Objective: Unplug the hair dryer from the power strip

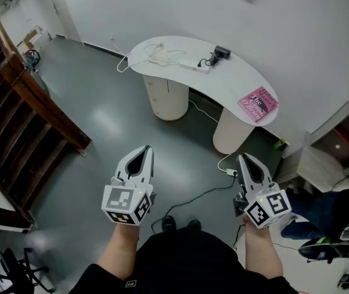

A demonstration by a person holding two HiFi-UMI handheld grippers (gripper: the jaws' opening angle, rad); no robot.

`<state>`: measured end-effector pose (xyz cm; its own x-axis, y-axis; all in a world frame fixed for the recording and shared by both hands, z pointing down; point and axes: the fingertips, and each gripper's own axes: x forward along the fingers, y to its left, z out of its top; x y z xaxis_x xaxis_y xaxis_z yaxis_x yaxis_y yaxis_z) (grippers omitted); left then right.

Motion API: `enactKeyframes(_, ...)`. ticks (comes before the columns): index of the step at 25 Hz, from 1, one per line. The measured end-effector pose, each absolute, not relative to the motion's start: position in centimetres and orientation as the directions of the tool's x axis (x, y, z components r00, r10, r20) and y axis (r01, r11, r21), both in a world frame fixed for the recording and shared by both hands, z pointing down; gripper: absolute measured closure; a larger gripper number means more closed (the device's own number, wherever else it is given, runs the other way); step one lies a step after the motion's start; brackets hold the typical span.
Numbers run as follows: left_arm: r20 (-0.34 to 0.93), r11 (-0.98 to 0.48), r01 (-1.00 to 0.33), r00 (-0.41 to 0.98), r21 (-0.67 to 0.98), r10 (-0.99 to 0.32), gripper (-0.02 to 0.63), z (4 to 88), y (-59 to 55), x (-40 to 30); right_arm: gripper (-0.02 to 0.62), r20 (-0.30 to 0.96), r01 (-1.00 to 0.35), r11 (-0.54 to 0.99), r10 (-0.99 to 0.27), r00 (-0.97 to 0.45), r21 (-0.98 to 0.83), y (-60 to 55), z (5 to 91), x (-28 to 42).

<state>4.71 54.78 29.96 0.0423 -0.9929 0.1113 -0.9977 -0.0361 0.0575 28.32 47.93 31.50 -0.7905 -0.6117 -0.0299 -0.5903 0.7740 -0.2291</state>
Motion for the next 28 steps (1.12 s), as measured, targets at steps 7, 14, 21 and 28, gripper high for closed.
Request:
enactKeyframes(7, 0.091, -0.049, -0.999, 0.05, 0.012, -0.995, 0.597, 28.5, 54.3, 8.2, 0.56, -0.071, -0.579, 0.789, -0.602, -0.796, -0.206, 47.7, 29.4, 31.1)
enactKeyframes(14, 0.087, -0.045, -0.999, 0.044, -0.01, -0.995, 0.597, 28.1, 54.4, 9.4, 0.56, -0.064, -0.545, 0.809, -0.569, -0.82, -0.219, 47.9, 29.8, 31.2)
enactKeyframes(21, 0.084, -0.035, -0.999, 0.038, 0.03, -0.996, 0.597, 29.8, 52.6, 8.2, 0.56, -0.03, -0.509, 0.835, -0.526, -0.85, -0.208, 46.9, 30.3, 29.1)
enactKeyframes(28, 0.061, -0.057, -0.998, 0.06, 0.041, -0.996, 0.597, 30.2, 46.9, 5.5, 0.56, 0.0, -0.525, 0.83, -0.534, -0.845, -0.187, 41.6, 30.3, 26.4)
